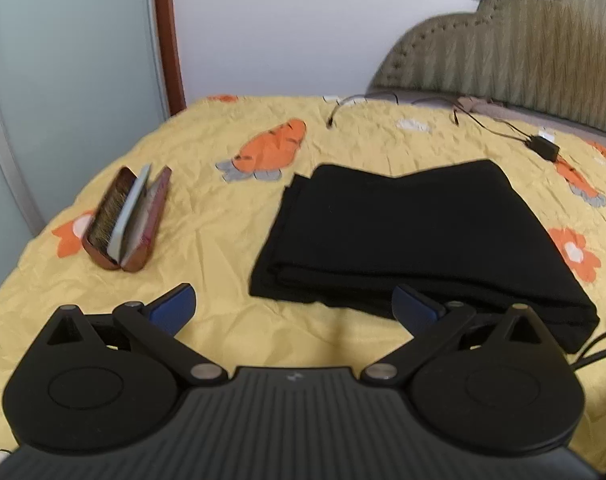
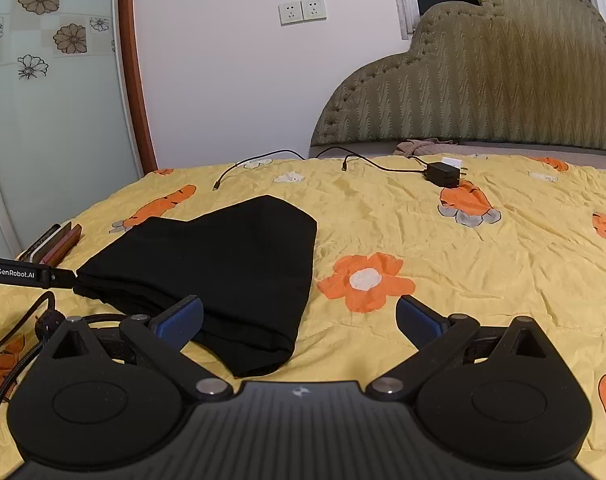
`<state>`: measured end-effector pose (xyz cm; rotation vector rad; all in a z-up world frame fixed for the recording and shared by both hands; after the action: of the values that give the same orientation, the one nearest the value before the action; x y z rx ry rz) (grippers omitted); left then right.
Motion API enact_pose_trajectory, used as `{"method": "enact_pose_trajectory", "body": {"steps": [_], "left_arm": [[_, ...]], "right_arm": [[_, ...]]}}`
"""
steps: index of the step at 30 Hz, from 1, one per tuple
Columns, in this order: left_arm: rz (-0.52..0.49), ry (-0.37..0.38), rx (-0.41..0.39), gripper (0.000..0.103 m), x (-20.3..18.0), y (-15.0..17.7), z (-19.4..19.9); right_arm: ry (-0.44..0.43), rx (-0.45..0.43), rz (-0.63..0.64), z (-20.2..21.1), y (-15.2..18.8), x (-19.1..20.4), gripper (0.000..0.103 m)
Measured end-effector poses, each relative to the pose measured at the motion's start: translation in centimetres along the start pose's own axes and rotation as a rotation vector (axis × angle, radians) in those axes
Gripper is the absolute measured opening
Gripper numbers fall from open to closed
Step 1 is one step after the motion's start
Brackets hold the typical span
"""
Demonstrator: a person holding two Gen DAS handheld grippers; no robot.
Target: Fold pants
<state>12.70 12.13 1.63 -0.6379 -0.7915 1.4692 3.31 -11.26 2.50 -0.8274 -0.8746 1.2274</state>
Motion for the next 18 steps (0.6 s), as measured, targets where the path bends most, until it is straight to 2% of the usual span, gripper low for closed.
{"method": "enact_pose_trajectory", "body": {"steps": [2,6,9,14,18], "left_arm": [[-0.010,-0.009,-0.004,0.103,-0.1,0.0,0.0],[-0.007,0.018,0.031,0.103,-0.2,-0.2,-0.3],[-0.016,-0.007,0.036,0.103,-0.3,-0.1,-0.4],[-0.023,-0.033,0.090,0.103,-0.6,-0.2,-1.1],[-0.061,-0.051,0.069,0.103,-1.0,0.1,-0.9]], "right_arm": [[0.002,0.000,0.000,0.0,0.0,0.0,0.103],[0.003,0.004,-0.002,-0.1,0.1,0.0,0.103],[0.004,0.003,-0.001,-0.1,0.1,0.0,0.103],[0.004,0.006,-0.007,-0.1,0.2,-0.1,0.103],[0.007,0.006,-0.008,-0.1,0.3,-0.2,0.103]]}}
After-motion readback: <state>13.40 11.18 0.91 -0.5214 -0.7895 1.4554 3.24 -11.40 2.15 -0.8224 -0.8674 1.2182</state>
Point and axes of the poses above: each gripper's, at about its wrist camera, not at the fingertips, and z roughly against the way its jaws point, x to its left, y to its underside, the point moved 2 cm from there along -z, roughly the way its jaws point, and after that the axes turned 2 degrees about -y, right-handed, at the moved point
